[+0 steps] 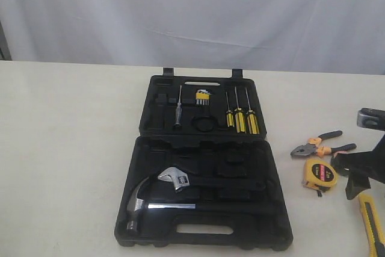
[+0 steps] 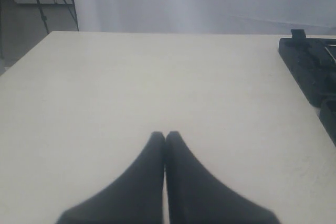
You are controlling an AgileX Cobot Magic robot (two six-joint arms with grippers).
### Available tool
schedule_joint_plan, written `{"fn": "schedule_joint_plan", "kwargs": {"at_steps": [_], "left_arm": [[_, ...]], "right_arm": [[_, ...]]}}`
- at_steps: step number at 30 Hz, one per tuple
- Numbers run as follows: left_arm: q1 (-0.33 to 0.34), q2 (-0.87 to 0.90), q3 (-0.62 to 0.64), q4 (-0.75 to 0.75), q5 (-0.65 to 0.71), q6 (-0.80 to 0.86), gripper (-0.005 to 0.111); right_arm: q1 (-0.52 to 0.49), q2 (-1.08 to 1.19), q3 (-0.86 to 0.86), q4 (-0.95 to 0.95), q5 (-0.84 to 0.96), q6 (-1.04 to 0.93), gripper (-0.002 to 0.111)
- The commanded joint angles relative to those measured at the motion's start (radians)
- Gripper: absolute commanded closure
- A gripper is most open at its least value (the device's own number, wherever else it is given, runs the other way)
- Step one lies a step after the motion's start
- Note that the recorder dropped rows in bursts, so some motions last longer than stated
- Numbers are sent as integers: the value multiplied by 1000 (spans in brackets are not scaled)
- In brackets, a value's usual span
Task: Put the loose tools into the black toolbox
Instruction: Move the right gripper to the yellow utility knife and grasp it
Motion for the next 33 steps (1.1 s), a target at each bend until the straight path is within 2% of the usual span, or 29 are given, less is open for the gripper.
{"fn": "schedule_joint_plan", "kwargs": {"at_steps": [1,14,16,18,21,23,26,29,31,33], "left_arm": [[-4,-1,1,0,-11,-2,107],[-4,-1,1,0,-11,-2,107],[-4,-1,1,0,-11,-2,107],[-4,-1,1,0,-11,-2,107],[-4,-1,1,0,-11,-2,107],[-4,-1,1,0,-11,-2,107],[-4,-1,1,0,-11,-2,107],[-4,-1,1,0,-11,-2,107],[-4,-1,1,0,-11,-2,107],[-4,-1,1,0,-11,-2,107]], "right_arm": [[2,11,4,-29,18,37,43],[2,98,23,-35,7,50,45],[2,100,23,-35,7,50,53],[2,100,23,-35,7,50,65],[2,102,23,-35,7,50,96],[2,102,21,-35,9,50,108],[2,73,-11,-35,42,45,109],[2,-43,-90,-35,151,45,109],[2,-128,-164,25,196,17,109],[4,-194,-255,171,227,-70,109]]}}
